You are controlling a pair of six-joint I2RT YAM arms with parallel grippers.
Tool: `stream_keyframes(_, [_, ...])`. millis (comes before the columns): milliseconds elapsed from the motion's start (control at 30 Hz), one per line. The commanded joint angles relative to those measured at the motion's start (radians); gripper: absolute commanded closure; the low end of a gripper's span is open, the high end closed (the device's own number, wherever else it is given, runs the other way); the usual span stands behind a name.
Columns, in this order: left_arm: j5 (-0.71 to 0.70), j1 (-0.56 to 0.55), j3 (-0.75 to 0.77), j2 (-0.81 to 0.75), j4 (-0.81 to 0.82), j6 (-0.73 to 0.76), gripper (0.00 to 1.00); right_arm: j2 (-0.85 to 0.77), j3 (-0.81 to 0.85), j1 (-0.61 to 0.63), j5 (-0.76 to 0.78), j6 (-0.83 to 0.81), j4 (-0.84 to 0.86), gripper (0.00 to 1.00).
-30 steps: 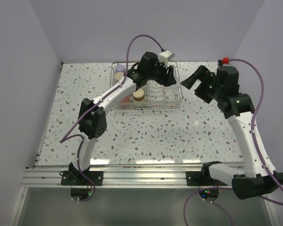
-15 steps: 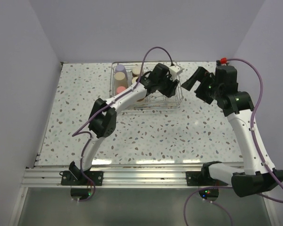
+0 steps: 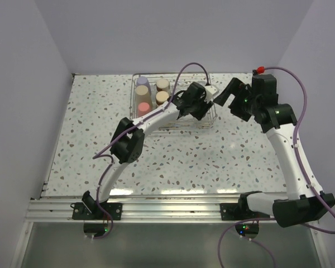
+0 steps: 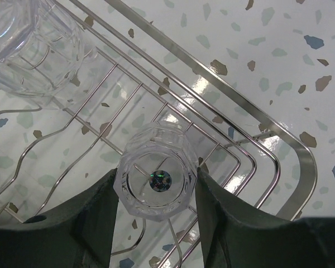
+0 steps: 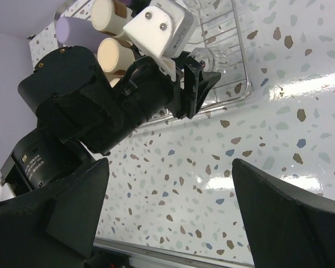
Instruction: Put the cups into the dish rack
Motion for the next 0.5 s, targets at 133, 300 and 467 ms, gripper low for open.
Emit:
stream_keyframes(133, [-0.031,-0.002,0.043,0.011,0.002,0.028,0.52,0.015,0.05,-0.003,-0.023,-0.024,0.007,0.06])
stream_keyframes(300, [-0.014,0.001,0.045,0.011,0.013,0.013,0.23,0.023,0.046,-0.004,-0.024,-0.022,0.013,0.06])
stream_keyframes(467, [-0.003,0.015,0.056,0.008,0.019,-0.008,0.14,0.024,0.035,-0.004,-0.028,-0.019,0.02,0.07])
